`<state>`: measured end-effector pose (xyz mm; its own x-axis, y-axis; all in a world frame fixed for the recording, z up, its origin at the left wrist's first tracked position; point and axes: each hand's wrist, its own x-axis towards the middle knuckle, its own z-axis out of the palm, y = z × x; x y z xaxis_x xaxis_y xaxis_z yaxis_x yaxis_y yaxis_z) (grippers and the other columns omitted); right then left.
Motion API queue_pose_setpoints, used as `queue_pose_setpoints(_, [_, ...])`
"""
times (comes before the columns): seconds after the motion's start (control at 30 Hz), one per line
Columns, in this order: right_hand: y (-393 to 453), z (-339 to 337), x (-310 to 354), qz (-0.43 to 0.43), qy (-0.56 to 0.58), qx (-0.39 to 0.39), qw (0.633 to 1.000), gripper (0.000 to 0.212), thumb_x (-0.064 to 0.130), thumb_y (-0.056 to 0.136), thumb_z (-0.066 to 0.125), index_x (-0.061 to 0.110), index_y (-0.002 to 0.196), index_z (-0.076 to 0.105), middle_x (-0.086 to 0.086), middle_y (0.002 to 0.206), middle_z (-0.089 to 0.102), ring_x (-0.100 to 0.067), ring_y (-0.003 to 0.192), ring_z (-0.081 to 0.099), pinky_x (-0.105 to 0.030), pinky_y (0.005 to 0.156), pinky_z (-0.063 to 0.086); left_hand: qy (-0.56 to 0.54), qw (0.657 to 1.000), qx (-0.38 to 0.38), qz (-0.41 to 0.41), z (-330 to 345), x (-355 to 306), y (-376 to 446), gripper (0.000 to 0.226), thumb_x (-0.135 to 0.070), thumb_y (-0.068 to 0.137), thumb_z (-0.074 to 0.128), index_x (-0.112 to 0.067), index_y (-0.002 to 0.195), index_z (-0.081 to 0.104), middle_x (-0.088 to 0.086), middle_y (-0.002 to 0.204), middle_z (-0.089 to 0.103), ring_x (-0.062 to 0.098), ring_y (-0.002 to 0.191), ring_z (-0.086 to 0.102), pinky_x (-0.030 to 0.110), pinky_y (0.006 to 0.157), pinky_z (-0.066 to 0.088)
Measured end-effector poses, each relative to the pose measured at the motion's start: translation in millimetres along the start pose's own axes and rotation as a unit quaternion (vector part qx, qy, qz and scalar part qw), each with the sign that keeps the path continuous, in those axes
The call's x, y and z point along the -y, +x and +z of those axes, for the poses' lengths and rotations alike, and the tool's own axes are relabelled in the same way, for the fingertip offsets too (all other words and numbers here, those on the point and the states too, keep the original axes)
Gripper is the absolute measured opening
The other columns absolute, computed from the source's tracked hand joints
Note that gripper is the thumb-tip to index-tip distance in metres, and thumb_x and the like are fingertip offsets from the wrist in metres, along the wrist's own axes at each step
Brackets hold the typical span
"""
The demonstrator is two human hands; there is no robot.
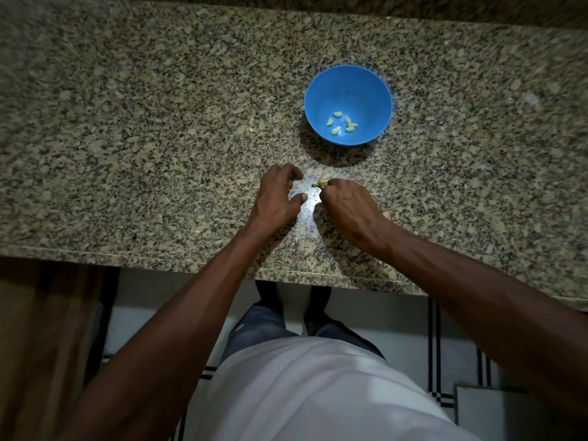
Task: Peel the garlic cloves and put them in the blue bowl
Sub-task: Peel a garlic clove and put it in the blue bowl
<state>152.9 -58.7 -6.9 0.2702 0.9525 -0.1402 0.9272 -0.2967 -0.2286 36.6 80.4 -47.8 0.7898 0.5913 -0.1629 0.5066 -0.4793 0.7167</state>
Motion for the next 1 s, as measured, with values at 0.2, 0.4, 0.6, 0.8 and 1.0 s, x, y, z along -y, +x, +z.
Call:
queue_pose_setpoints(0.2, [8,9,-15,0.057,0.053,-0.016,0.997,0.026,-0.001,0.083,0.072,0.005,0.066,0.052,-0.006,0.066,0.053,-0.025,0.056,0.051,-0.038,0.052,0.047,-0.002,1.0,-0.004,-0.005,-1,-2,0,0.032,-0.021,0.085,0.08,-0.018,0.111,0.061,-0.003,0.103,0.048,0.014,0.088,0.047,0.025,0.074,0.038])
queue_pose_setpoints(0.4, [-10,-4,-21,0.302,0.662,-0.03,0.685,0.018,-0.005,0.091,0.074,-0.014,0.107,0.074,-0.026,0.091,0.075,-0.035,0.079,0.073,-0.041,0.08,0.066,-0.164,0.984,-0.021,-0.06,-10,-17,-15,0.02,-0.004,0.088,0.078,-0.01,0.107,0.076,0.003,0.093,0.076,0.007,0.082,0.072,0.019,0.072,0.057])
queue_pose_setpoints(0.6, [-12,-12,-11,0.311,0.745,0.003,0.591,0.02,-0.008,0.093,0.069,-0.011,0.112,0.073,-0.022,0.096,0.078,-0.022,0.082,0.078,-0.025,0.077,0.064,-0.204,0.979,-0.011,-0.022,-8,-26,-30,0.025,-0.01,0.087,0.082,-0.013,0.111,0.081,-0.004,0.105,0.08,0.007,0.098,0.075,0.033,0.091,0.062])
queue_pose_setpoints(0.8, [-13,-15,-10,0.281,0.67,0.0,0.687,0.008,0.0,0.092,0.075,-0.003,0.098,0.079,-0.018,0.091,0.08,-0.021,0.078,0.073,-0.032,0.077,0.063,-0.09,0.992,-0.057,0.069,-10,-28,-26,0.018,-0.007,0.091,0.076,-0.015,0.106,0.082,-0.004,0.097,0.079,0.007,0.087,0.073,0.035,0.079,0.062])
queue_pose_setpoints(1.0, [-10,-13,-4,0.293,0.577,-0.046,0.761,0.014,0.014,0.087,0.085,0.003,0.095,0.081,-0.015,0.079,0.079,-0.028,0.075,0.077,-0.05,0.082,0.065,-0.061,0.993,-0.08,0.055,-8,-33,-25,0.018,-0.005,0.09,0.073,-0.013,0.103,0.083,-0.002,0.092,0.08,0.006,0.078,0.074,0.032,0.07,0.064])
